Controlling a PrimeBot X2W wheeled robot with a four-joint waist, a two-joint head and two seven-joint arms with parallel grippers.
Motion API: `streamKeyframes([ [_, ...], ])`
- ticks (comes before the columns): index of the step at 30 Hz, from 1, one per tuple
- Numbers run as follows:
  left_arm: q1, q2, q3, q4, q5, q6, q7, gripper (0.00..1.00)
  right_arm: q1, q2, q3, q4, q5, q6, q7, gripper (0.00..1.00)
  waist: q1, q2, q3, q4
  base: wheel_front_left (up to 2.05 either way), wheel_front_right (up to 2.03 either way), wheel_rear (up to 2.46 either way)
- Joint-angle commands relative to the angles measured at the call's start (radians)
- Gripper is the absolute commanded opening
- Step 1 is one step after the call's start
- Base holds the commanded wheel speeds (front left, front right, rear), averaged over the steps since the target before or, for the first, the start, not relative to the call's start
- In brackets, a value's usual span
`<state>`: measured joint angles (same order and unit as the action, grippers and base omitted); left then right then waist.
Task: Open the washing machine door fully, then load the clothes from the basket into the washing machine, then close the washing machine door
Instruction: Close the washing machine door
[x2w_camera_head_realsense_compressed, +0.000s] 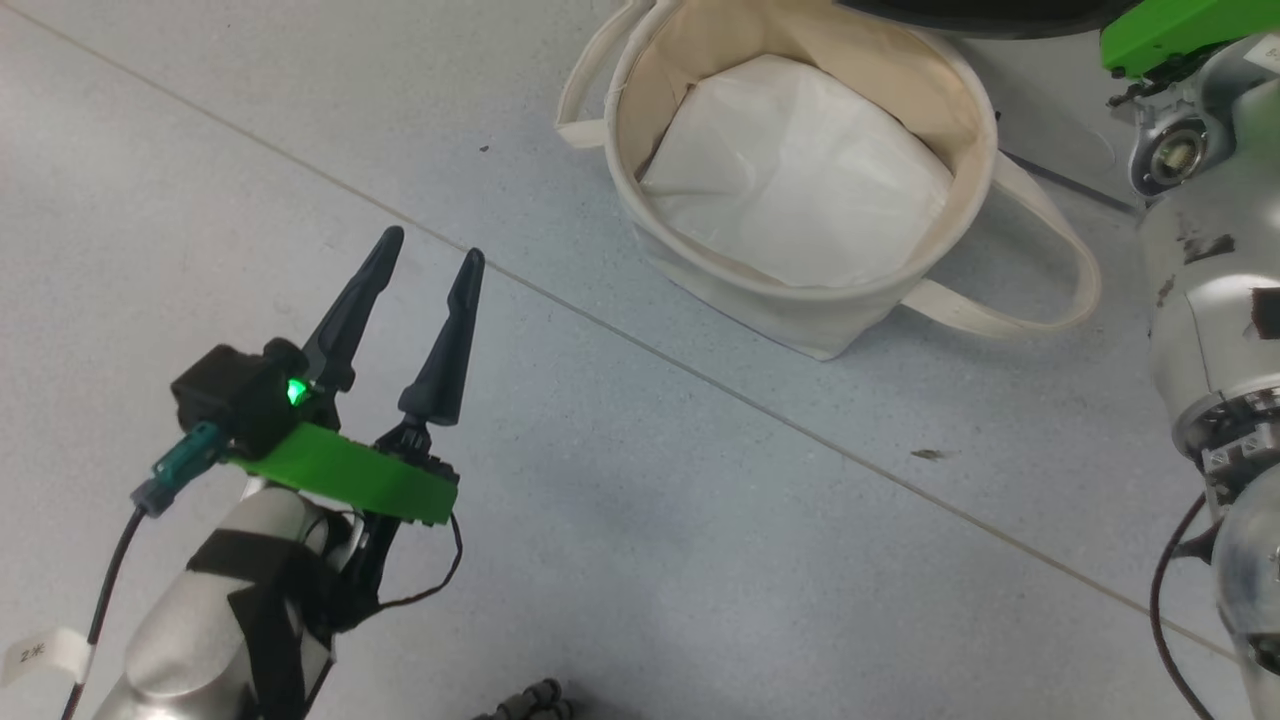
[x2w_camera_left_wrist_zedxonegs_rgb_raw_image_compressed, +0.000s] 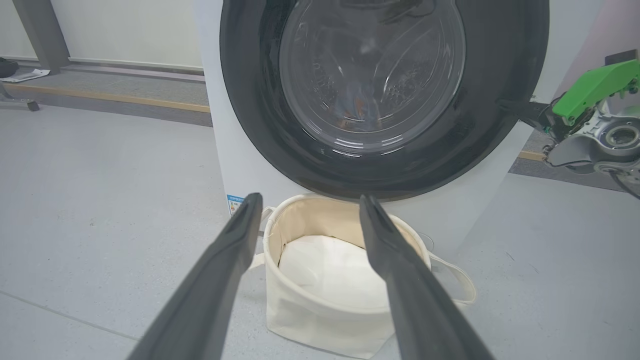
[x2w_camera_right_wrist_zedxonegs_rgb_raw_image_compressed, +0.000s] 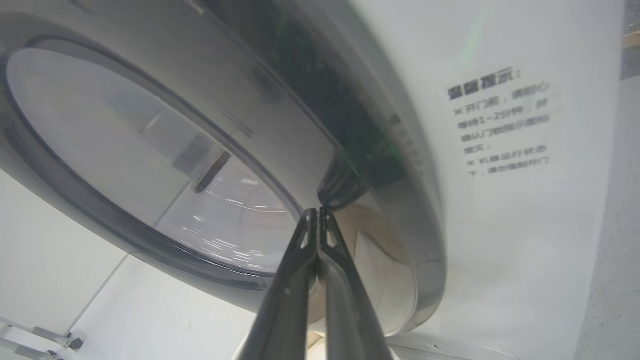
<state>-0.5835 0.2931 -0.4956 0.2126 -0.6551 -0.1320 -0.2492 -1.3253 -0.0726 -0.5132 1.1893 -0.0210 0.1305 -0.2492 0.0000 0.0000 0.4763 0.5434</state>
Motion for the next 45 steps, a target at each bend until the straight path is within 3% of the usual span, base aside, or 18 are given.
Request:
streamKeyframes([
  [1, -0.014, 0.039, 0.047, -0.025, -0.010, 0.001, -0.013, 1.00, -0.049, 0.022, -0.003, -0.046, -0.018, 0.000, -0.013, 0.00, 0.0000, 0.0000, -0.006, -0.002, 0.00, 0.00, 0.00],
  [5, -0.010, 0.041, 0.048, -0.022, -0.013, 0.001, -0.013, 1.00, -0.049, 0.022, -0.017, -0.040, -0.027, 0.000, -0.013, 0.00, 0.0000, 0.0000, -0.016, -0.006, 0.00, 0.00, 0.00],
  [6, -0.009, 0.043, 0.049, -0.021, -0.015, 0.001, -0.013, 1.00, -0.049, 0.022, -0.018, -0.030, -0.028, 0.000, -0.013, 0.08, 0.0000, 0.0000, -0.020, -0.009, 0.00, 0.00, 0.00],
  [7, -0.008, 0.044, 0.049, -0.019, -0.015, 0.001, -0.013, 1.00, -0.048, 0.022, -0.016, -0.021, -0.030, 0.000, -0.013, 0.87, 0.0000, 0.0000, -0.026, -0.011, 0.00, 0.00, 0.00],
  [8, -0.006, 0.046, 0.049, -0.016, -0.016, 0.001, -0.013, 1.00, -0.046, 0.022, -0.011, -0.013, -0.032, 0.000, -0.013, 1.00, 0.0000, 0.0000, -0.033, -0.013, 0.00, 0.00, 0.00],
  [13, 0.003, 0.059, 0.059, -0.001, -0.014, 0.001, -0.013, 1.00, -0.015, 0.022, 0.035, -0.018, -0.011, 0.000, -0.013, 1.00, 0.0000, 0.0000, -0.080, -0.033, 0.00, 0.00, 0.00],
  [18, 0.022, 0.086, 0.078, 0.022, -0.009, 0.001, -0.013, 1.00, 0.056, 0.022, 0.173, -0.058, 0.084, 0.000, -0.013, 1.00, 0.0000, 0.0000, -0.156, -0.074, 0.00, 0.00, 0.00],
  [22, 0.048, 0.134, 0.098, 0.057, -0.007, 0.001, -0.013, 1.00, 0.193, 0.022, 0.361, -0.171, 0.238, 0.000, -0.013, 1.00, 0.0000, 0.0000, -0.244, -0.137, 0.00, 0.00, 0.00],
  [27, 0.059, 0.190, 0.110, 0.098, -0.013, 0.001, -0.013, 1.00, 0.358, 0.022, 0.475, -0.320, 0.333, 0.000, -0.013, 1.00, 0.0000, 0.0000, -0.321, -0.213, 0.00, 0.00, 0.00],
  [39, 0.066, 0.315, 0.153, 0.224, -0.082, 0.007, -0.006, 1.00, 0.704, 0.022, 0.485, -0.668, 0.350, 0.000, 0.016, 1.00, 0.0000, 0.0000, -0.429, -0.423, 0.00, 0.00, 0.00],
  [45, 0.088, 0.332, 0.165, 0.246, -0.108, 0.007, 0.000, 1.00, 0.837, 0.022, 0.455, -0.797, 0.348, 0.000, 0.063, 1.00, 0.0000, 0.0000, -0.457, -0.487, 0.00, 0.00, 0.00],
])
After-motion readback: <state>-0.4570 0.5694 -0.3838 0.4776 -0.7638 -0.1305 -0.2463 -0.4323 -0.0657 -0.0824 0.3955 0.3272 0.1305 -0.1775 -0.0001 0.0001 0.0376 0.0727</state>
